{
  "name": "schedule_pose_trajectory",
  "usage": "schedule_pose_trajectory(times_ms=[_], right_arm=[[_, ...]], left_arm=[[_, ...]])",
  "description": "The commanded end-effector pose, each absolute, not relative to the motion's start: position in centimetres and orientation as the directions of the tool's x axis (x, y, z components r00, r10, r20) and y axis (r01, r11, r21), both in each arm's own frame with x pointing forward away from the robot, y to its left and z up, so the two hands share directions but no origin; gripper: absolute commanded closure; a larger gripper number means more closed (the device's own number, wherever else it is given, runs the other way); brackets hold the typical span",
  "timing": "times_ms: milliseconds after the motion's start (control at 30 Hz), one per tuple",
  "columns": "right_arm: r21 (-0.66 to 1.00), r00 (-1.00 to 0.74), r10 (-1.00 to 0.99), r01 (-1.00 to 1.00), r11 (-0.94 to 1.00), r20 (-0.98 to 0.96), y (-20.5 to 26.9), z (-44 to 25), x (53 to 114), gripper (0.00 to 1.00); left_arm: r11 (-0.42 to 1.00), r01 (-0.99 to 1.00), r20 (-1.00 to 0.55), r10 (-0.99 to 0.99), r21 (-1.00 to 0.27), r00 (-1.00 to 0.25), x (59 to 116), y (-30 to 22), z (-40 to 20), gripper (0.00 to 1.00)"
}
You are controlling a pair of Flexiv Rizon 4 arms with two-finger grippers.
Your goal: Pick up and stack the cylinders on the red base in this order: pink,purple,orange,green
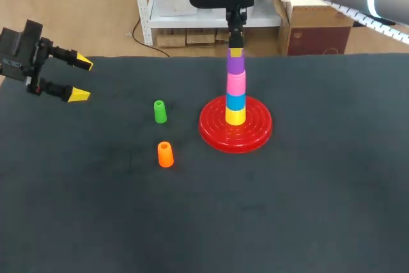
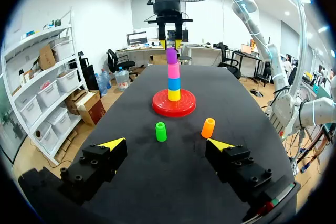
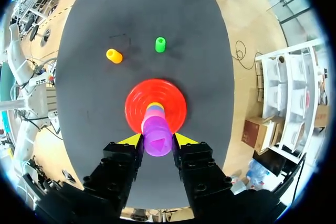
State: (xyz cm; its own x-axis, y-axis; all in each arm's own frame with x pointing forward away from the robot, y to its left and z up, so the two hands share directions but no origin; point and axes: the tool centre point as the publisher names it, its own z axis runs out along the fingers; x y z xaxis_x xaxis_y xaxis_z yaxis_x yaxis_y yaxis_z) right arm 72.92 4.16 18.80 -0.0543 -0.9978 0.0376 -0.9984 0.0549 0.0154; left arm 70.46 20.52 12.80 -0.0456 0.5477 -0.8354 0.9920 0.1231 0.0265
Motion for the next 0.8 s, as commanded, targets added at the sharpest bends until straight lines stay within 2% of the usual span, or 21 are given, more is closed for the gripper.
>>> schedule_pose_trajectory(times_ms=[33, 333, 800], right_arm=[[-0.017, -0.055, -0.998, -0.998, 0.054, 0.037, 3.7, 18.3, 71.7, 1.00], [-0.025, -0.097, -0.995, -0.995, 0.096, 0.017, 2.6, 18.2, 71.2, 1.00], [-0.007, -0.116, -0.993, -0.993, 0.116, 0.019, 4.1, 15.8, 72.4, 1.00]], left_arm=[[0.124, 0.992, -0.836, 0.546, 0.030, -0.043, 70.4, 20.6, 12.7, 0.00], [0.124, 0.992, -0.836, 0.546, 0.030, -0.043, 70.4, 20.6, 12.7, 0.00], [0.124, 0.992, -0.836, 0.546, 0.030, -0.043, 70.4, 20.6, 12.7, 0.00]])
